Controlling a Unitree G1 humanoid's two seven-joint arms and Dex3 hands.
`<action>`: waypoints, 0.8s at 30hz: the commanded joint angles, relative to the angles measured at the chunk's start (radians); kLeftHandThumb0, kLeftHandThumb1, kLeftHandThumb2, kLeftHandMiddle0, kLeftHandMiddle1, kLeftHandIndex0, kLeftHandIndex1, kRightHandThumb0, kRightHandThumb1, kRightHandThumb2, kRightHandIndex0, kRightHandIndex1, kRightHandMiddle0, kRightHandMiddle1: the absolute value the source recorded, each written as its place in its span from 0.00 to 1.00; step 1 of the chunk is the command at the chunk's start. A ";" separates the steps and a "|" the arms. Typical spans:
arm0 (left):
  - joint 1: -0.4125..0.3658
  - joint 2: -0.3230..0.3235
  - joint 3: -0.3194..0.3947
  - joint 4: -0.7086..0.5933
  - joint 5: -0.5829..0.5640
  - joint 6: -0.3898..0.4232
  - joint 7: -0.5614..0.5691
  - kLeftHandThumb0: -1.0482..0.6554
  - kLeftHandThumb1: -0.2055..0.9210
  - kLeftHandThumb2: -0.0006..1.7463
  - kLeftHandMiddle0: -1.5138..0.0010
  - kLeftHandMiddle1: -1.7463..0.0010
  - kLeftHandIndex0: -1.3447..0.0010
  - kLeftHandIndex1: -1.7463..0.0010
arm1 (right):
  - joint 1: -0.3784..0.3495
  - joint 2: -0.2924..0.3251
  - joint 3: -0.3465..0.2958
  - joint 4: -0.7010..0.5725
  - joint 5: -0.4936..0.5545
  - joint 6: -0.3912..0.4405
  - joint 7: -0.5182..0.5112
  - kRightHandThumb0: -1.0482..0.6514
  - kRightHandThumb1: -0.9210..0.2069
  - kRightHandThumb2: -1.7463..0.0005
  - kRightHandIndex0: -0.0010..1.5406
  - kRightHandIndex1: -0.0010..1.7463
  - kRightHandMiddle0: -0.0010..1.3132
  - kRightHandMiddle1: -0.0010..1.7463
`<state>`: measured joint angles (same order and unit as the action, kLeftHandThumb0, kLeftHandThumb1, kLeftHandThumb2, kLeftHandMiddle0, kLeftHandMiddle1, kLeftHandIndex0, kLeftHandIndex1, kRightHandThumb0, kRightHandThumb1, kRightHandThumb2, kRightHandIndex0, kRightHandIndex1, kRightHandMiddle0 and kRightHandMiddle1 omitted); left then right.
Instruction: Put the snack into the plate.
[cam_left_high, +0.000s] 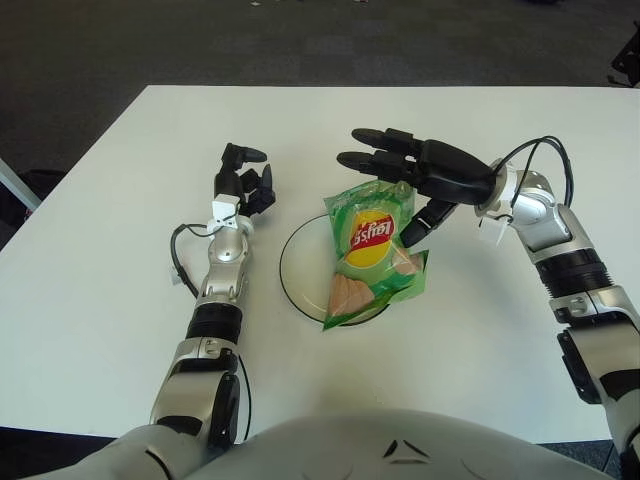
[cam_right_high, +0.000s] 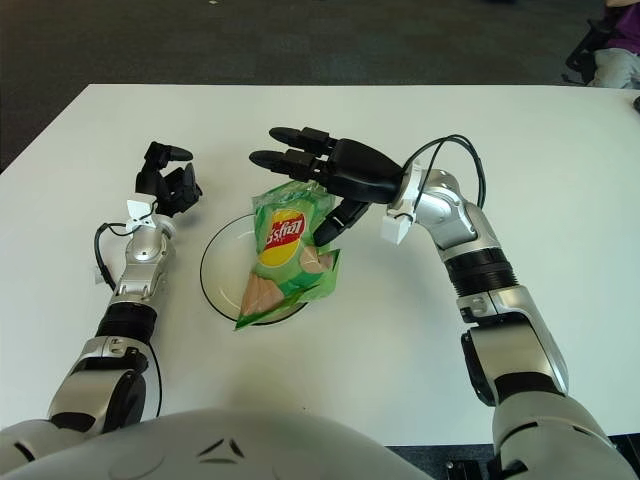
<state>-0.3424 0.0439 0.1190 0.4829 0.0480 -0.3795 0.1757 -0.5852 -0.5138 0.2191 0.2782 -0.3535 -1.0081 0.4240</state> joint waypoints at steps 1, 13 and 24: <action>-0.007 0.002 -0.001 -0.006 0.002 -0.010 0.003 0.40 0.83 0.44 0.42 0.00 0.76 0.00 | -0.002 0.005 -0.009 -0.016 -0.062 -0.023 -0.043 0.51 0.00 0.83 0.00 0.00 0.07 0.01; -0.004 0.001 -0.006 -0.013 0.007 -0.009 0.005 0.40 0.83 0.44 0.42 0.00 0.76 0.00 | -0.013 -0.003 -0.008 -0.019 -0.154 -0.038 -0.131 0.52 0.00 0.82 0.00 0.00 0.09 0.02; -0.003 0.002 -0.006 -0.018 0.009 -0.007 0.006 0.40 0.83 0.44 0.41 0.00 0.76 0.00 | -0.016 -0.015 -0.023 -0.097 -0.397 0.001 -0.257 0.55 0.00 0.83 0.00 0.00 0.10 0.02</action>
<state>-0.3422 0.0408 0.1140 0.4734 0.0498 -0.3814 0.1760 -0.5857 -0.5165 0.2082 0.2112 -0.6866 -1.0145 0.2125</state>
